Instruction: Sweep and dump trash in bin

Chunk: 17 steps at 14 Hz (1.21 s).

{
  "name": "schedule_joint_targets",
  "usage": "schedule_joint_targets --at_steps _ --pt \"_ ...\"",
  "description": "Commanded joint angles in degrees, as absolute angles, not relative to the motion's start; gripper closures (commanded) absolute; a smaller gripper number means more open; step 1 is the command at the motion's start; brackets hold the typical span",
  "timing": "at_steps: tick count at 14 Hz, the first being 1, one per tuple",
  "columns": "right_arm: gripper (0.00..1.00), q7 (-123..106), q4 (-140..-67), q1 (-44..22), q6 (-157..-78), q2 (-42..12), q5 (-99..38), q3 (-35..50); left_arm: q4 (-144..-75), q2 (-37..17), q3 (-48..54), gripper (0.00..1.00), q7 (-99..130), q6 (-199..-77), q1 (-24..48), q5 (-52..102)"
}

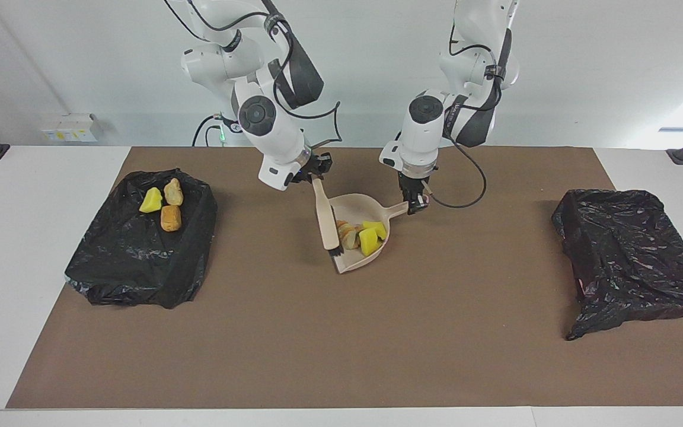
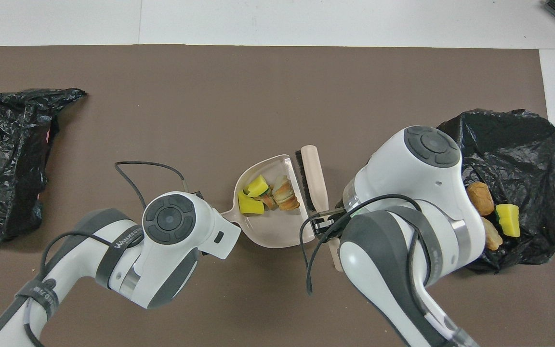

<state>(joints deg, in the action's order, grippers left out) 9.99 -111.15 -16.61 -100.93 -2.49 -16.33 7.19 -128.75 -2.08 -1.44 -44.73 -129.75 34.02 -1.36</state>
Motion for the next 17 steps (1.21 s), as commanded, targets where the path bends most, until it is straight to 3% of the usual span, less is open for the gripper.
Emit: schedule_joint_targets --at_steps 1,5,7,10,17 --pt "1.00 13.9 -112.2 -15.2 -98.1 3.2 -12.1 7.5 -128.6 -2.2 -1.2 1.00 -50.3 -130.6 31.6 1.7" --pt "1.00 17.0 -118.3 -15.5 -94.3 12.5 -11.4 8.1 -126.7 -2.1 -1.2 1.00 -57.0 -128.7 27.1 4.7" --pt "1.00 20.6 -120.9 -19.1 -93.9 15.1 -11.5 8.2 -124.1 -2.2 -1.3 1.00 -58.5 -125.3 25.8 4.7" --pt "1.00 22.3 -125.5 -21.4 -91.8 15.5 -13.0 8.3 -120.6 -2.2 -1.3 1.00 -61.4 -121.0 22.3 5.9" --pt "1.00 29.3 -129.1 -29.2 -105.4 11.8 -19.5 8.3 -107.4 -3.5 -1.3 1.00 -75.1 -107.8 8.1 7.4"
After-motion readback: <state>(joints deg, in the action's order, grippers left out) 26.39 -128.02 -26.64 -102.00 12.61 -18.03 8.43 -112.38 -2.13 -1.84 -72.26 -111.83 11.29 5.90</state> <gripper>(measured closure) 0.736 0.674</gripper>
